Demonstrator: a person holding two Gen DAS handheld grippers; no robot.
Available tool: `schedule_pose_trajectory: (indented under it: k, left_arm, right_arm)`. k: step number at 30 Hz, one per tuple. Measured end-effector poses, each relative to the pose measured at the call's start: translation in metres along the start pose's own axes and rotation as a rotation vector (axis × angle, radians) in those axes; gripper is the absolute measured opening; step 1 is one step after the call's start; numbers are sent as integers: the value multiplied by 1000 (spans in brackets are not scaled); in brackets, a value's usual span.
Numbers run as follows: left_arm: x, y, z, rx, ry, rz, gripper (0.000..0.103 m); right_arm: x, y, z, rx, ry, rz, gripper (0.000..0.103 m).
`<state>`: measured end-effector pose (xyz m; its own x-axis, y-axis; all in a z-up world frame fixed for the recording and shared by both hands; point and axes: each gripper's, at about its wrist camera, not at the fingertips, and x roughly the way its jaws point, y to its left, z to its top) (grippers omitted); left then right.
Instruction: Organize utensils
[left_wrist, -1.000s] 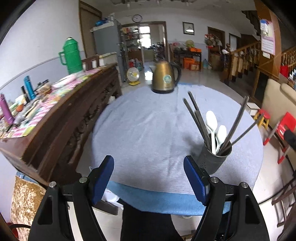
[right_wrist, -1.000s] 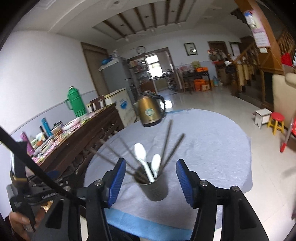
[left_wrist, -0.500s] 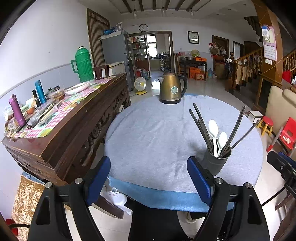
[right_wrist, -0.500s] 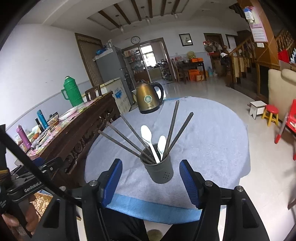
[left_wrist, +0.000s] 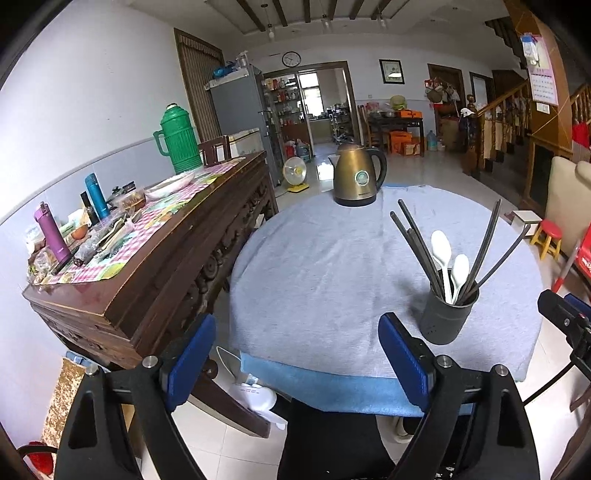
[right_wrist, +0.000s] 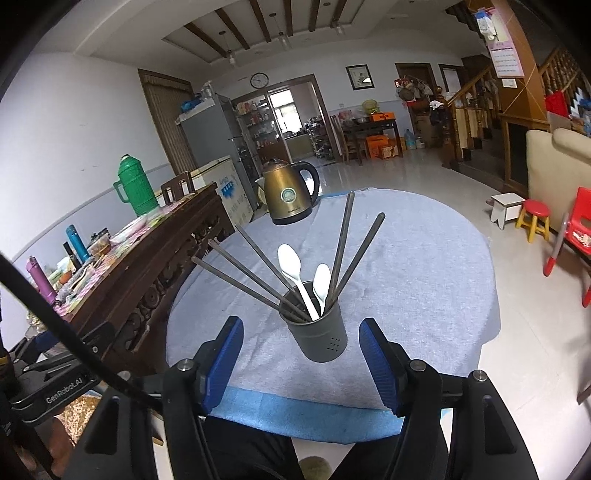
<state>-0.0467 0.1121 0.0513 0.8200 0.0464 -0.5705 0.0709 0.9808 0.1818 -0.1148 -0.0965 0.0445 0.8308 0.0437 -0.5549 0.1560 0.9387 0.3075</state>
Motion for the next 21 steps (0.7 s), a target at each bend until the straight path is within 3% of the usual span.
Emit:
schedule_pose_trajectory:
  k: [21]
  left_arm:
    - [10,-9,-5,4,39,0,90]
  right_arm:
    - [5,-5,-5,13,15,-11,69]
